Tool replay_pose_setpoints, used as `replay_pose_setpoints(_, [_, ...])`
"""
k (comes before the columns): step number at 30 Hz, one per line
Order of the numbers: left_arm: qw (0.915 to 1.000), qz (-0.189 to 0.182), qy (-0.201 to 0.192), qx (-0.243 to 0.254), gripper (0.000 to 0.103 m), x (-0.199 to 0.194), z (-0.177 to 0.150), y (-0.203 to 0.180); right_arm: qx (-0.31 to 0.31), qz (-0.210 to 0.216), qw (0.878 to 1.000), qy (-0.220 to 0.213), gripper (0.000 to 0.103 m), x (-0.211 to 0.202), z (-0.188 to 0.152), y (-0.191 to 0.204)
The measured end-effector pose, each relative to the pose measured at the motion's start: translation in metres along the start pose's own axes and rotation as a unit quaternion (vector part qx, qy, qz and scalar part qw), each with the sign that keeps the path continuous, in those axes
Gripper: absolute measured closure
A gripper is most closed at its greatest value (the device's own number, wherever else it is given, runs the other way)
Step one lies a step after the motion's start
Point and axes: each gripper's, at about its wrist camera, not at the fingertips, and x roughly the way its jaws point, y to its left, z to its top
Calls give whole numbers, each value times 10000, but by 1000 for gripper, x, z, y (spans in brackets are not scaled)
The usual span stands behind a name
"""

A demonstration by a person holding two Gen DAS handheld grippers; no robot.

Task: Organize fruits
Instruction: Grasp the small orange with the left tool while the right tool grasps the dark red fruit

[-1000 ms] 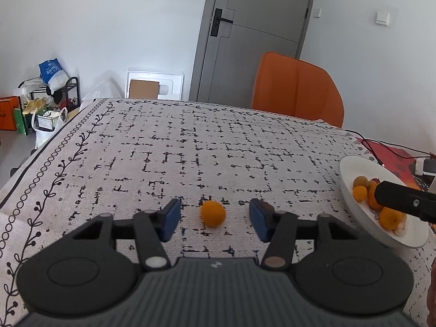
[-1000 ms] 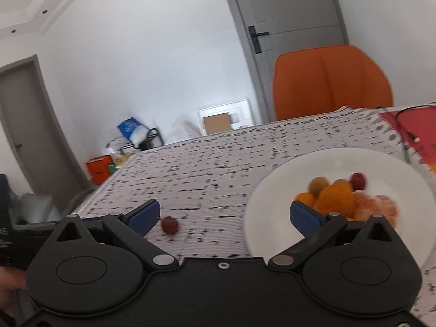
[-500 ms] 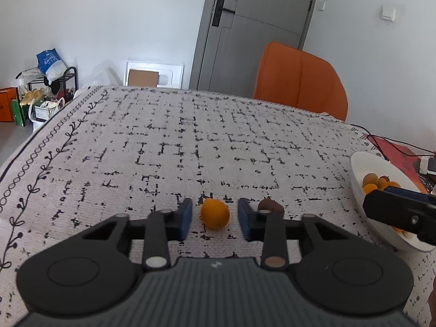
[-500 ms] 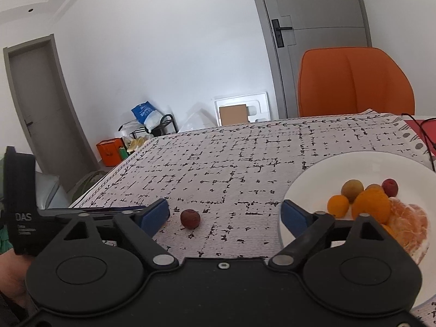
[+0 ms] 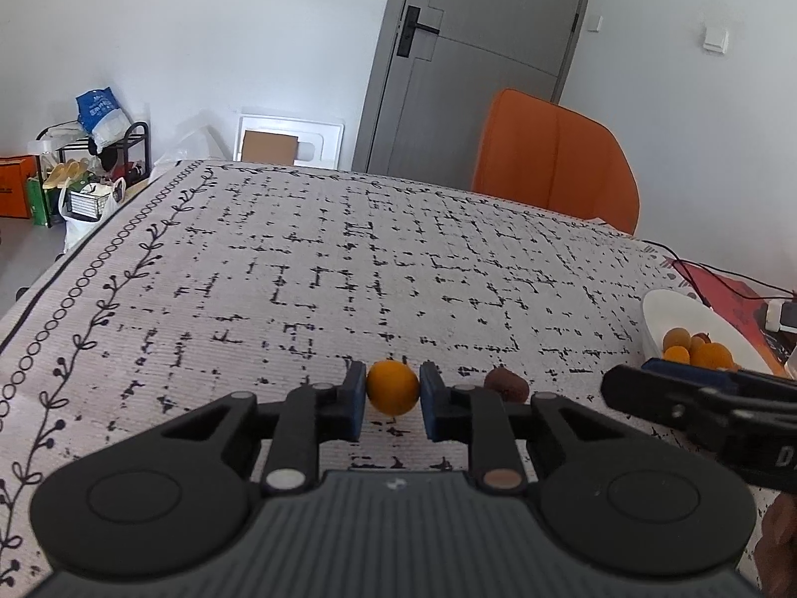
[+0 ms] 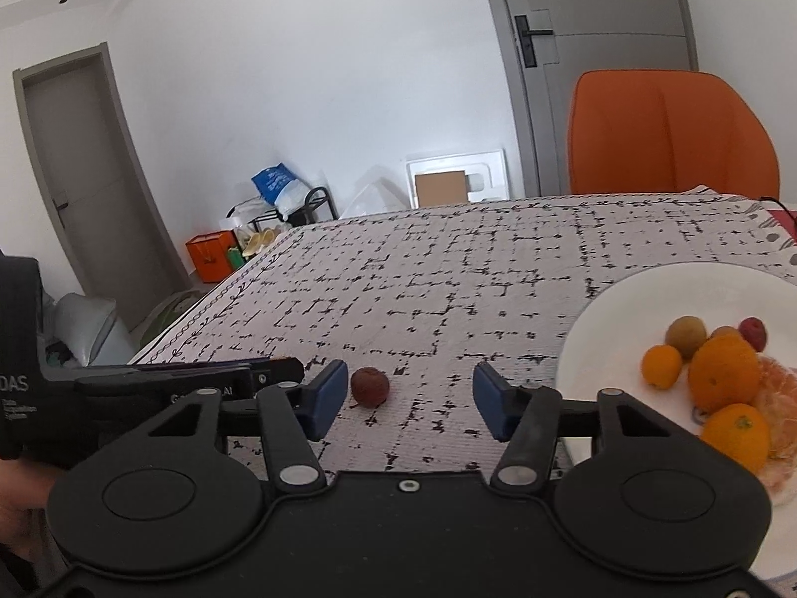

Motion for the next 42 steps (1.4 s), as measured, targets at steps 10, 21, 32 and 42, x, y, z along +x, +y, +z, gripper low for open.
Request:
replay_pose_setpoints(10, [9999,60,-107,-59,82,-13,2,12,-152,116,9993,334,61,27,0,15])
replay_pose_setpoints(21, [9997,114,-157,-139,82,-21,2,26,-243,78,9984,510,66,48,1,22])
replay_pose_setpoints(32, [9997,107,-185,-99,82,-27,3,24,-258,53,9985,476,82,47,-1,25])
replay_pose_setpoints(42, [9996,-122,-253,81,82,-30,8,0,-170,-80,9998,103,82,11,8,12])
